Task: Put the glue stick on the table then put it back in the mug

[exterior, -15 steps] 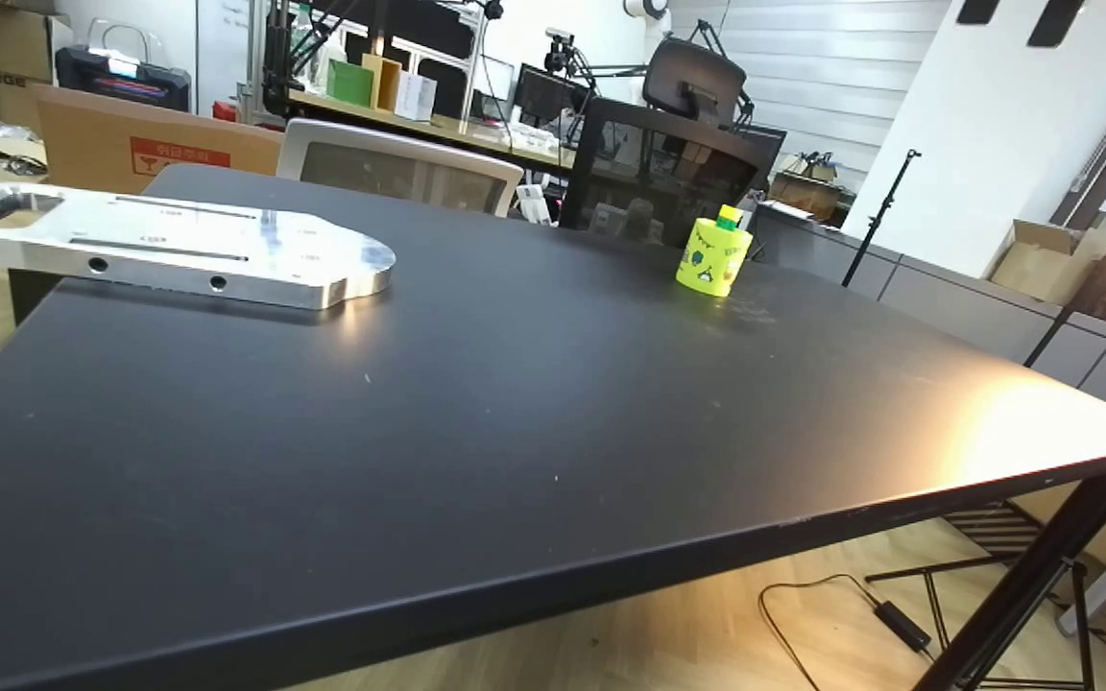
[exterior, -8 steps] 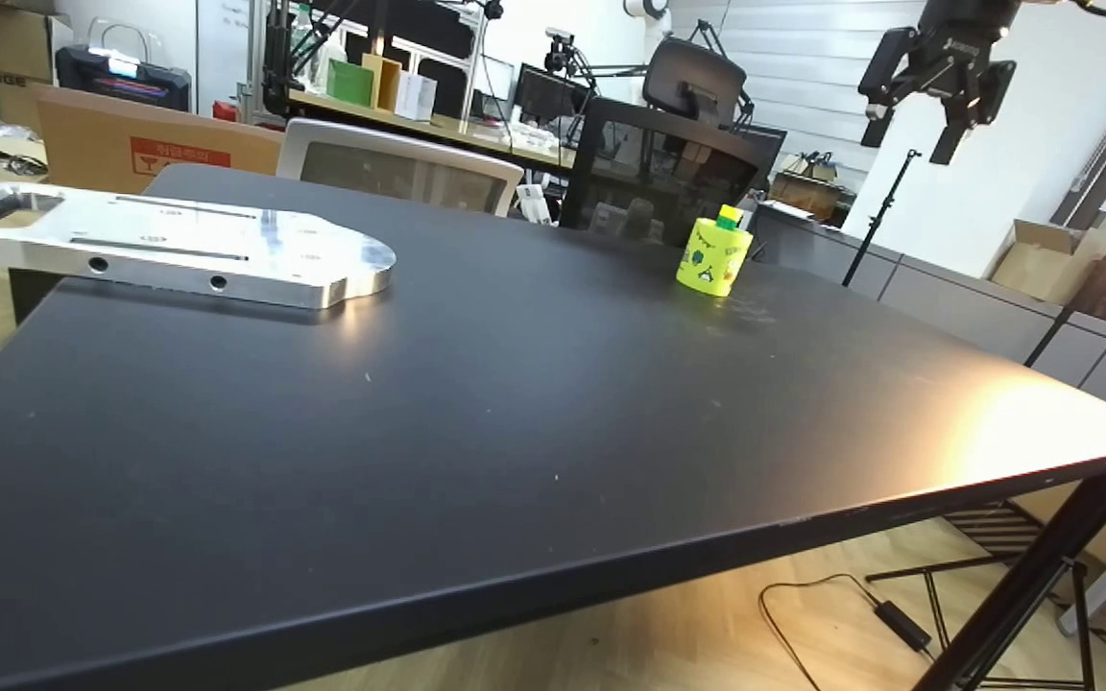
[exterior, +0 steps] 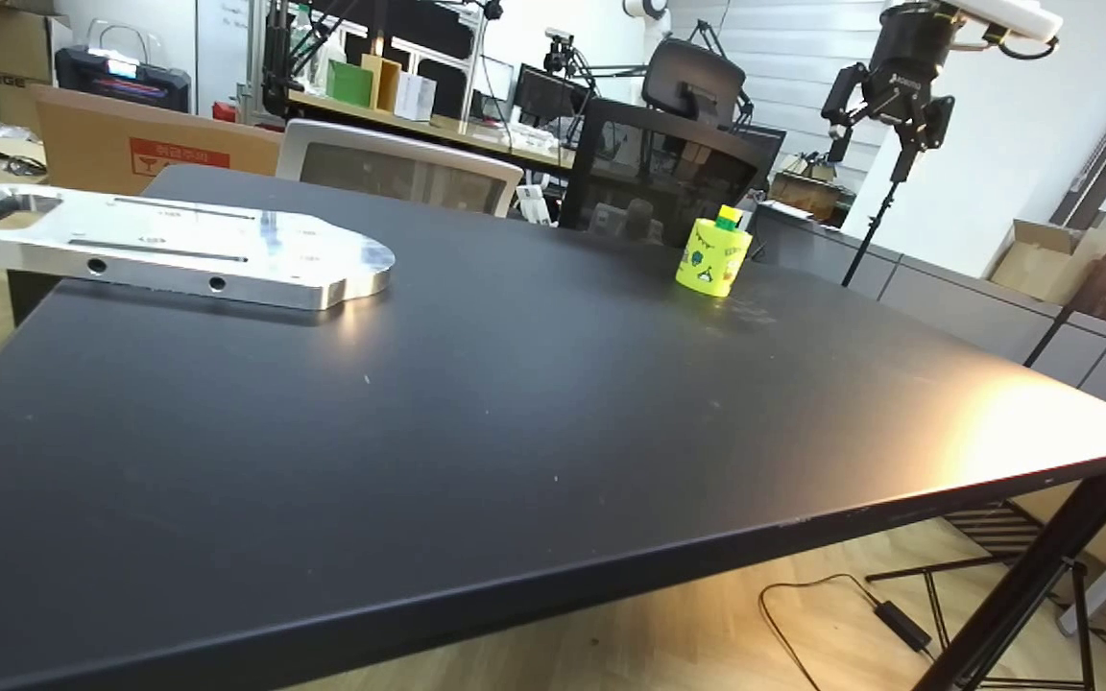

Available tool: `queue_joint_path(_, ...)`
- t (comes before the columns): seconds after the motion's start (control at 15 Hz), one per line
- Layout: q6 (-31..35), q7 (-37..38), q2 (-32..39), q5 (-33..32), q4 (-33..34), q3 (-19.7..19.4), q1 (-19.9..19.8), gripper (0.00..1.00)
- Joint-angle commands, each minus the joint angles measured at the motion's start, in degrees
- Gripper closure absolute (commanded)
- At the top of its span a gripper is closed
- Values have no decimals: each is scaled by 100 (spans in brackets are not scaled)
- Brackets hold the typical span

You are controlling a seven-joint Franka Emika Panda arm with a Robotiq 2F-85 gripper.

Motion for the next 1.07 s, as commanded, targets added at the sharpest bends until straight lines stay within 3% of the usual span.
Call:
queue_joint_path(0.0, -249, -37, 134, 38, 281, -46, 29, 0)
queue_joint_path(0.53, -474, -54, 334, 42, 627, -41, 25, 0)
queue_joint_path(1.0, -556, -297, 1619, 155, 2657, 54, -81, 0)
